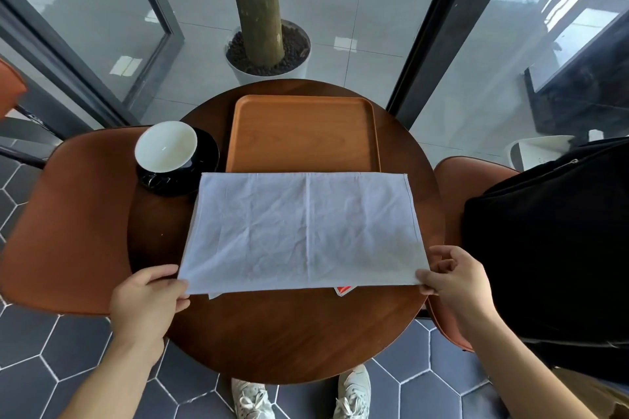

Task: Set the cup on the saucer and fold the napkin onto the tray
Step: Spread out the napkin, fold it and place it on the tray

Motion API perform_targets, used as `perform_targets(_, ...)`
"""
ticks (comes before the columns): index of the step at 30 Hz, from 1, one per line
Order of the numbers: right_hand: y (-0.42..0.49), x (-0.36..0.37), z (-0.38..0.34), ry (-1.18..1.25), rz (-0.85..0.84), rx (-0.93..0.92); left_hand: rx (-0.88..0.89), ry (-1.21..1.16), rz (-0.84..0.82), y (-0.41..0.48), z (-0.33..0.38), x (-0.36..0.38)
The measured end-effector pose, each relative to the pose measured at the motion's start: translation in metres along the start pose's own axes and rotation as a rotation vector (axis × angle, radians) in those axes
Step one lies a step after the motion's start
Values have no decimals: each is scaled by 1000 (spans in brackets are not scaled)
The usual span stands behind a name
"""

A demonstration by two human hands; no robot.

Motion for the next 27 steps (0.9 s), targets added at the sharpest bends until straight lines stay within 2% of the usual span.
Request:
perform_targets(6, -28, 5, -1, -251, -60, -75, -14, -52, -21, -19, -16, -19)
perform_targets(9, -35, 6, -32, -446, 70, -254, 35, -50, 8, -24, -6, -21)
perform_targets(11, -37, 24, -51, -365, 80, -311, 84, -35, 37, -29, 1, -21)
perform_targets(12, -38, 41, -61, -303, 29, -324, 105, -30, 50, -32, 3, -20)
perform_targets(15, -40, 106, -84, -66, -240, -315, 133, -17, 75, -41, 6, -14)
perform_targets(19, -42, 168, -110, 351, -424, -86, 150, -17, 106, -50, 11, -12)
perform_targets(20, -43, 177, -113, 388, -448, -38, 167, -9, 113, -54, 13, -12)
perform_targets(24, -46, 192, -115, 352, -479, -41, 286, 95, 148, -75, 27, -11)
perform_targets(27, -45, 189, -115, 312, -454, -59, 468, 211, 194, -94, 46, -3)
Point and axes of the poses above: each hand's wrist, its own y-axis towards the middle knuckle, its own x-axis out of the palm, z = x × y, the point moved 8 cm from there along y, towards the middle knuckle, and after that the axes turned 7 degrees about -x, right-handed, at the moved point
